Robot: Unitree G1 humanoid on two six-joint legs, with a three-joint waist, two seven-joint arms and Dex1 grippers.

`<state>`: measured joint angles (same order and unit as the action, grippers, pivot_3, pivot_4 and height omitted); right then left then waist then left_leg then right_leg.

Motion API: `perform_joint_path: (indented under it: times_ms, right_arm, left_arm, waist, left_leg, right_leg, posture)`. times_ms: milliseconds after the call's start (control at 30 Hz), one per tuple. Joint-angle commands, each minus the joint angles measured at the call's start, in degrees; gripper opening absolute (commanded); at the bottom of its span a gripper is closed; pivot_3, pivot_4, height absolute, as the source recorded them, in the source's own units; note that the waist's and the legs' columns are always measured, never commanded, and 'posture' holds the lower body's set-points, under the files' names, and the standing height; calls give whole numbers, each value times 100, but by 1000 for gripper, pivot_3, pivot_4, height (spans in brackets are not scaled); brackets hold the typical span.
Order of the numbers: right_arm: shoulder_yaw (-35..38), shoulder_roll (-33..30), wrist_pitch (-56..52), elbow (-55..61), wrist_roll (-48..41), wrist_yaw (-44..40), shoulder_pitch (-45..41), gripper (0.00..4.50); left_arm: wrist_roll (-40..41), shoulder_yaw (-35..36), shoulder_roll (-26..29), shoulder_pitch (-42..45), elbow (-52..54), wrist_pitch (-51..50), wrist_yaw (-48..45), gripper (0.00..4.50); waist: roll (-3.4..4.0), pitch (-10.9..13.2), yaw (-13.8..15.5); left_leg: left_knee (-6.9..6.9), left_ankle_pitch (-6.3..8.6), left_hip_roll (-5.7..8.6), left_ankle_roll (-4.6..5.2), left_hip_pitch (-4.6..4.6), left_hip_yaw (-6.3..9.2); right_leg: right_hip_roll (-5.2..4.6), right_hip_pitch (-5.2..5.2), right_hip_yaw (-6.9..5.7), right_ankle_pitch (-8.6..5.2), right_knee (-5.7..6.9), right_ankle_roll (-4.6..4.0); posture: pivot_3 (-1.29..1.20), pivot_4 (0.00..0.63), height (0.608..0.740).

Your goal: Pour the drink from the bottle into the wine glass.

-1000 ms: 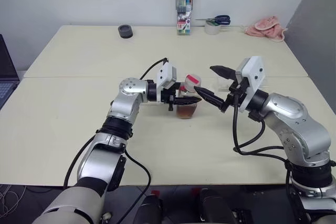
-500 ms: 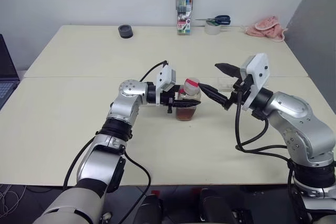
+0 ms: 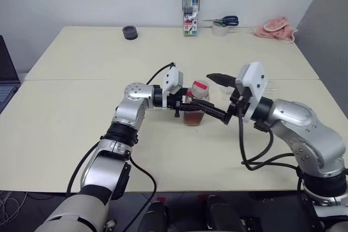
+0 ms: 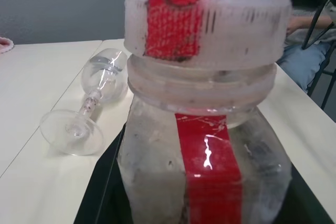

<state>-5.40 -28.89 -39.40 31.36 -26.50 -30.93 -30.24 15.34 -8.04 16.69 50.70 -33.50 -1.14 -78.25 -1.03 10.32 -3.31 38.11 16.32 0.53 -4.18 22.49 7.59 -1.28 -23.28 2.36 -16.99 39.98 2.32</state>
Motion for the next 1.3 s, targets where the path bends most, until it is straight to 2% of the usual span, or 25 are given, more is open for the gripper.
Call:
perform_joint_path:
  times_ms: [33, 433, 1300]
  right_arm:
    - [70, 99, 232, -8, 156, 106, -135, 4214]
    - [186, 33, 326, -181, 332, 68, -76, 4214]
    - [386, -126, 102, 127, -24, -105, 158, 4214]
  left_arm:
    - [124, 101, 10, 84, 287, 10, -45, 1689]
    - [99, 79, 23, 48, 335, 38, -50, 1689]
    - [62, 79, 31, 48, 303, 118, -29, 1689]
  waist:
    - [0, 0, 1]
    - [0, 0, 1]
    - [0, 0, 3]
  left_leg:
    - [-1, 0, 0, -1, 0, 0]
    - [-1, 0, 0, -1, 0, -1]
    - [-1, 1, 0, 3, 0, -2]
  right_leg:
    - [0, 0, 0, 0, 0, 0]
    - [0, 0, 1, 0, 0, 0]
    - [0, 0, 1, 0, 0, 0]
  posture:
    - [0, 150, 740]
    - [0, 150, 740]
    - [0, 150, 740]
